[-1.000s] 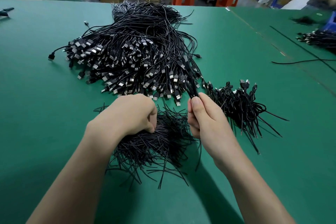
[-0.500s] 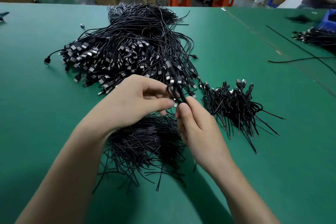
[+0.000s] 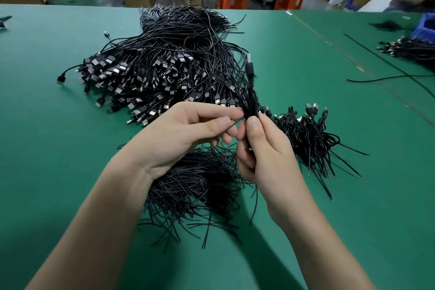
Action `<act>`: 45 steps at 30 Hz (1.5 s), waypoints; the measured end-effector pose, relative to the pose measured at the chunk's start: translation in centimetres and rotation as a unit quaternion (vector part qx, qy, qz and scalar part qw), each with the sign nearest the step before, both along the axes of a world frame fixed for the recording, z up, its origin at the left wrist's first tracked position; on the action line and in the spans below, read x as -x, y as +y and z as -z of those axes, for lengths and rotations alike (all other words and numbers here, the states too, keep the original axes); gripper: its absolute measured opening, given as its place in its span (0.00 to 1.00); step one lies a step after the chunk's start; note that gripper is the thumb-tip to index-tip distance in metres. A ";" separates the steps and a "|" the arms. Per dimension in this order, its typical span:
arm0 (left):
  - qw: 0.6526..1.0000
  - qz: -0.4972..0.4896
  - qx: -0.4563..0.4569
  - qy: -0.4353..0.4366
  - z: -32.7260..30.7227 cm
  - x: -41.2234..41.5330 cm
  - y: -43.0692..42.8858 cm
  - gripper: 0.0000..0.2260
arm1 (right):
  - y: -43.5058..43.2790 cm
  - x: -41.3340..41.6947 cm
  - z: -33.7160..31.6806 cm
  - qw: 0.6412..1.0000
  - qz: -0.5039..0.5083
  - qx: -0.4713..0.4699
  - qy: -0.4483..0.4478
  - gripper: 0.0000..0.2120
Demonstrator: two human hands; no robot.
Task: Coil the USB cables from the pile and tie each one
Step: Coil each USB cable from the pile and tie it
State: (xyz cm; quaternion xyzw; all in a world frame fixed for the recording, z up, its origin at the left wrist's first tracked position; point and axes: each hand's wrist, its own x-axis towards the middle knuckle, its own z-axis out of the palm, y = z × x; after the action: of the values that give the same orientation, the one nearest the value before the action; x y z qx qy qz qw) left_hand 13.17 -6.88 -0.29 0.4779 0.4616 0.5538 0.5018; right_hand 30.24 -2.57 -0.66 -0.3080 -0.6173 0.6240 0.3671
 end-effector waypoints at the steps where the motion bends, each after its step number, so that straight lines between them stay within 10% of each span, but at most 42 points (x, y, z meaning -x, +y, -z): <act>1: 1.000 -0.015 0.000 0.009 0.2 -0.2 0.1 0.10 | -0.1 0.0 -0.3 1.000 -0.013 0.023 0.014 0.16; 21: 0.998 -0.001 -0.012 -0.063 1.7 -1.7 1.1 0.07 | 1.2 -1.4 -1.4 0.983 -0.161 0.057 -0.068 0.19; 45: 0.994 -0.064 -0.088 0.002 1.6 -2.5 1.6 0.17 | 1.6 -1.7 -0.6 0.944 -0.253 0.192 0.089 0.13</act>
State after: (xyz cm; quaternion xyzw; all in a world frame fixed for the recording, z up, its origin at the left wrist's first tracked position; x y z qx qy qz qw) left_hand 15.64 -5.28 -1.92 0.4906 0.4415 0.6225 0.4206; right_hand 31.91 -0.98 -0.04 -0.1490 -0.5085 0.8278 0.1845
